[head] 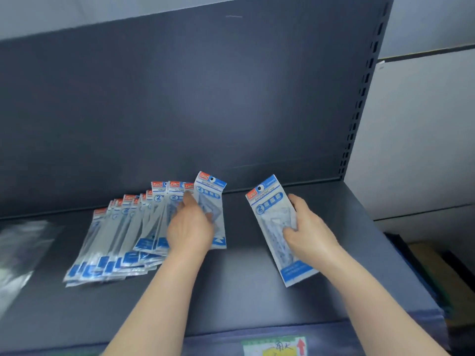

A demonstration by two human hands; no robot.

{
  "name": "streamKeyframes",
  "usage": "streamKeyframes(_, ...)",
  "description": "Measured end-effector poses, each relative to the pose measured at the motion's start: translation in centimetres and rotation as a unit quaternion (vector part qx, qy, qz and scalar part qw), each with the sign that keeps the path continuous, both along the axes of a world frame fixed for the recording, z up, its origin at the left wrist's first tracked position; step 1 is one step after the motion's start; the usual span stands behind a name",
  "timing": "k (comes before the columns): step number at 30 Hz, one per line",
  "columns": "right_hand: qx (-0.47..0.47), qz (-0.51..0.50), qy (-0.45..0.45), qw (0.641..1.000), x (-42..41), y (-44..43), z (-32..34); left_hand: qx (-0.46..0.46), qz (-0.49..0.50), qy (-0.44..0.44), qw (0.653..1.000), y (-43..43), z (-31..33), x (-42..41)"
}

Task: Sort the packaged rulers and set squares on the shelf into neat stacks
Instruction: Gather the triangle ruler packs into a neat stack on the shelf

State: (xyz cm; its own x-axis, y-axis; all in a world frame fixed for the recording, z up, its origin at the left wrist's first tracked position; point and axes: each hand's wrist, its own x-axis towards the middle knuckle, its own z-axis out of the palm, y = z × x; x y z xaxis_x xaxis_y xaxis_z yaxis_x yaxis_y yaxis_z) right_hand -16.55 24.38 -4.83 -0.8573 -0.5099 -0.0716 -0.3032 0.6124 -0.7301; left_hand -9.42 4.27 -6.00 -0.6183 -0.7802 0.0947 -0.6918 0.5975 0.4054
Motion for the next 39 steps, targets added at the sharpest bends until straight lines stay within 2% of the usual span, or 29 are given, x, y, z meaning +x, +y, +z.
streamKeyframes(4,-0.102,0.003,-0.040,0.994,0.4,-6.2,0.1,-0.061,-0.001,0.003,0.998,-2.4,0.1,2.9)
streamKeyframes(7,0.016,0.055,0.026,0.998,1.4,-10.1,-1.0,-0.081,-0.002,-0.008,0.997,-3.8,0.0,5.0)
streamKeyframes(10,0.120,0.133,0.091,0.980,3.1,-12.2,-2.3,-0.096,0.012,-0.018,0.995,-5.9,0.4,6.7)
streamKeyframes(15,0.153,0.136,0.167,0.965,5.2,-15.1,-3.5,-0.099,0.054,-0.027,0.993,-9.5,0.3,10.2)
streamKeyframes(17,0.142,0.137,0.169,0.966,5.8,-16.4,-3.6,-0.062,0.081,-0.050,0.994,-11.4,0.1,11.4)
streamKeyframes(19,0.136,0.136,0.157,0.969,6.3,-17.6,-3.4,0.026,0.092,-0.076,0.992,-13.3,0.0,12.2)
streamKeyframes(21,0.141,0.129,0.153,0.970,6.8,-18.4,-3.1,0.099,0.081,-0.098,0.987,-14.4,-0.2,12.6)
streamKeyframes(22,0.143,0.123,0.154,0.970,7.0,-18.6,-3.1,0.108,0.069,-0.110,0.986,-14.7,-0.2,12.5)
streamKeyframes(28,0.131,0.102,0.121,0.979,6.7,-16.6,-2.8,0.104,-0.029,-0.137,0.985,-12.2,0.1,9.9)
streamKeyframes(34,0.143,0.006,0.091,0.986,4.3,-10.0,-2.5,0.101,-0.094,-0.145,0.980,-5.0,-0.8,4.7)
streamKeyframes(39,0.156,-0.029,0.069,0.985,1.7,-5.6,-2.4,0.148,-0.140,-0.134,0.970,0.1,-0.7,0.9)
